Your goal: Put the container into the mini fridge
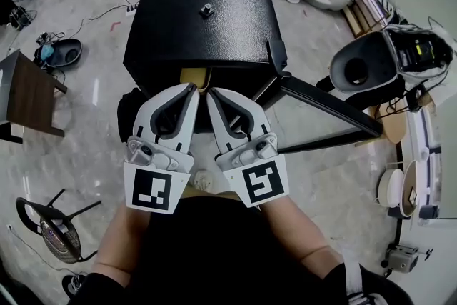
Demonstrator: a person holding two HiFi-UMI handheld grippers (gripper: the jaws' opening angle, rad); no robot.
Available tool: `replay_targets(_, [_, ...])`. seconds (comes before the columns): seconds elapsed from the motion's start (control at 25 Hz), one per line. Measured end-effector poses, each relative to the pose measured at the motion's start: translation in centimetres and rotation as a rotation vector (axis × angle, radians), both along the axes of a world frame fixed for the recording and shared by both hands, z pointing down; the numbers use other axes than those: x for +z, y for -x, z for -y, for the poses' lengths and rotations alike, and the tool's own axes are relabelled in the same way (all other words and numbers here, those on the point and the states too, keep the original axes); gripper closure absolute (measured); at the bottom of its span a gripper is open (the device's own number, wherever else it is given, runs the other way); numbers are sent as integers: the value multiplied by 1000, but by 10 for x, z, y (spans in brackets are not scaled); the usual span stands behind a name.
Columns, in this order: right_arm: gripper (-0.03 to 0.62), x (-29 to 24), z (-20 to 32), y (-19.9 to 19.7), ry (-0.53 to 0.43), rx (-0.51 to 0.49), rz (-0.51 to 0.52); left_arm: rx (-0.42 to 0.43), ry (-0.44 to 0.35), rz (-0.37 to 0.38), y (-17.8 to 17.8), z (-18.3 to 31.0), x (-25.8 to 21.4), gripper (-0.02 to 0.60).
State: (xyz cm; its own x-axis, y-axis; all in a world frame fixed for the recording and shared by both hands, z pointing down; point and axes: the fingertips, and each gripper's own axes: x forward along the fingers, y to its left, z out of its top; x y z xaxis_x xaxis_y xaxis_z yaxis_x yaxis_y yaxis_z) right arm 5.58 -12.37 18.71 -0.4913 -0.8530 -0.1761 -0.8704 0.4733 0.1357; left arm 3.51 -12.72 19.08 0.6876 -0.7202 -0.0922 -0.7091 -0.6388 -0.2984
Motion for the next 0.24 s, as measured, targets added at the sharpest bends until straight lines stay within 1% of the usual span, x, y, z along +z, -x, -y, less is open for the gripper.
replay_targets(0.24, [559, 3, 1, -1, -1, 6, -1, 9, -4, 7, -1, -3, 2, 557])
